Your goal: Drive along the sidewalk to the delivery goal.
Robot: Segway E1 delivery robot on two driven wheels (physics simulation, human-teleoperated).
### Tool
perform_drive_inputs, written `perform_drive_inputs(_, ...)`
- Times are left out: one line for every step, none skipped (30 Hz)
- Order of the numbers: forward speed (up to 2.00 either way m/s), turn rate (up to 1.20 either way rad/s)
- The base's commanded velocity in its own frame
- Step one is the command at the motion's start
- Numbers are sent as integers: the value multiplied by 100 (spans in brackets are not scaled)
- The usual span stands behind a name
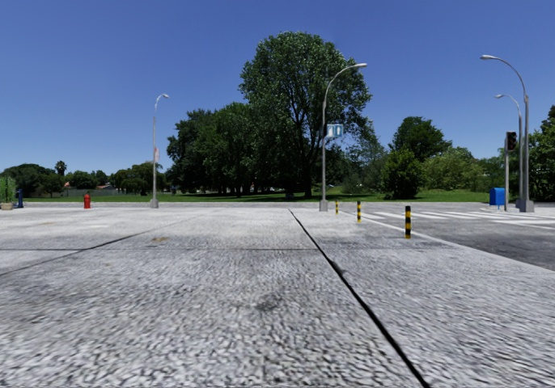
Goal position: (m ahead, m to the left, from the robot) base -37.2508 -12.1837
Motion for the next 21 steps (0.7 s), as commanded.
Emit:
perform_drive_inputs(200, 0)
perform_drive_inputs(200, 0)
perform_drive_inputs(200, 0)
perform_drive_inputs(200, 0)
perform_drive_inputs(200, 0)
perform_drive_inputs(200, 0)
perform_drive_inputs(200, 0)
perform_drive_inputs(200, 0)
perform_drive_inputs(200, 0)
perform_drive_inputs(200, 0)
perform_drive_inputs(200, 0)
perform_drive_inputs(200, 0)
perform_drive_inputs(200, 0)
perform_drive_inputs(200, 0)
perform_drive_inputs(200, 0)
perform_drive_inputs(200, 0)
perform_drive_inputs(200, 0)
perform_drive_inputs(200, 0)
perform_drive_inputs(200, 0)
perform_drive_inputs(200, 0)
perform_drive_inputs(200, 0)
